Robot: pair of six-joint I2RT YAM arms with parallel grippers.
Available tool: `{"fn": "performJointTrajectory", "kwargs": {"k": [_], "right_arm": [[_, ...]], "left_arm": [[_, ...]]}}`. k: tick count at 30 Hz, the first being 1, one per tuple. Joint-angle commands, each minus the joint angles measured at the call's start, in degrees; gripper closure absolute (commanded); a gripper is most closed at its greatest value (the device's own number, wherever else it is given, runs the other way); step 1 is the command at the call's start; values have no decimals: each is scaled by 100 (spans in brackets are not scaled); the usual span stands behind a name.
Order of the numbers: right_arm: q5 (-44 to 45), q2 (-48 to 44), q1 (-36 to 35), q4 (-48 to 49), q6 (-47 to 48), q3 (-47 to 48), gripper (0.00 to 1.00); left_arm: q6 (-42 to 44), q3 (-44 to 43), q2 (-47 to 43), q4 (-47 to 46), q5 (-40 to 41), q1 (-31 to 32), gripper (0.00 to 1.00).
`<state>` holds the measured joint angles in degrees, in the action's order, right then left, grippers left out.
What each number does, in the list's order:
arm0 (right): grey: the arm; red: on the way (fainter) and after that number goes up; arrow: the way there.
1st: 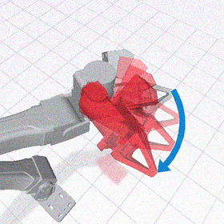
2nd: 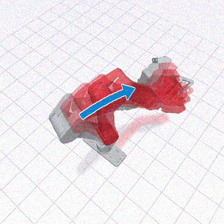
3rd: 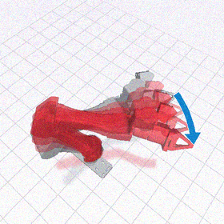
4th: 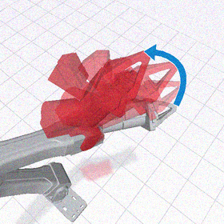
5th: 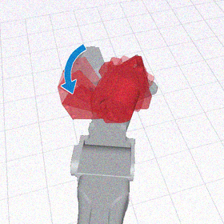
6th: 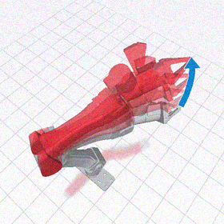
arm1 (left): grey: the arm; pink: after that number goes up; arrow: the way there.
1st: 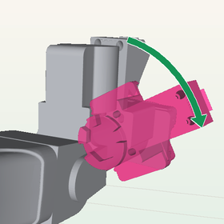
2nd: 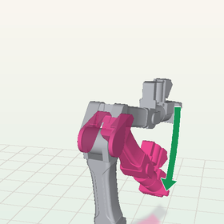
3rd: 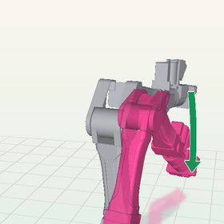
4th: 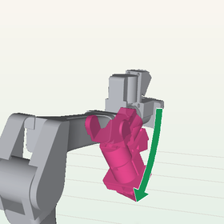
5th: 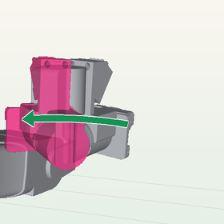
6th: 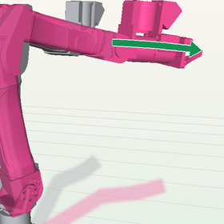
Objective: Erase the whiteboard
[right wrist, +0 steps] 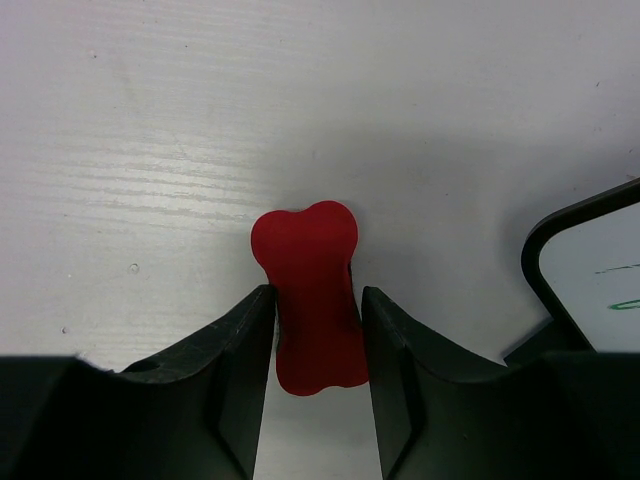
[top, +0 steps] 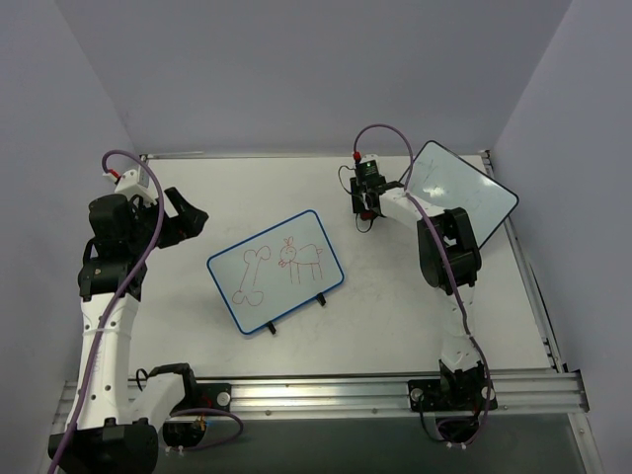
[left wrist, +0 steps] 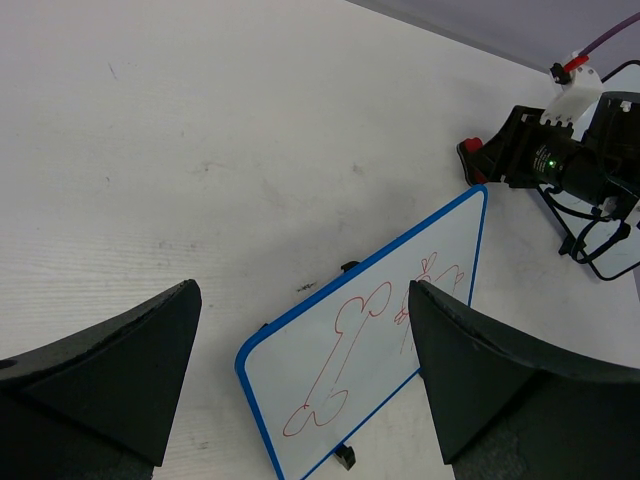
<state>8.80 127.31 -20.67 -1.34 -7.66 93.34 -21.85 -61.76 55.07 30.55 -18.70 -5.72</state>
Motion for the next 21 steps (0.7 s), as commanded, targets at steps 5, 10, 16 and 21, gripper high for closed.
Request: {"fn": "performJointTrajectory", "kwargs": {"k": [5,10,16,21], "right_arm": [[-1,31,-8,-32,-34,184,64],[-36,31,-8,-6,-43,193,69],[-115,84,1,-33,-86,194,75],[-150,-48,-8,20,-148,79,79]], "left_arm": [[-65,23,-5,-321,-143,-79,6],[-92,58,-22,-330,-81,-88,6],[-302,76,109,-260,217,-105,6],[-908,190,320,-233,682,-149,6]]}}
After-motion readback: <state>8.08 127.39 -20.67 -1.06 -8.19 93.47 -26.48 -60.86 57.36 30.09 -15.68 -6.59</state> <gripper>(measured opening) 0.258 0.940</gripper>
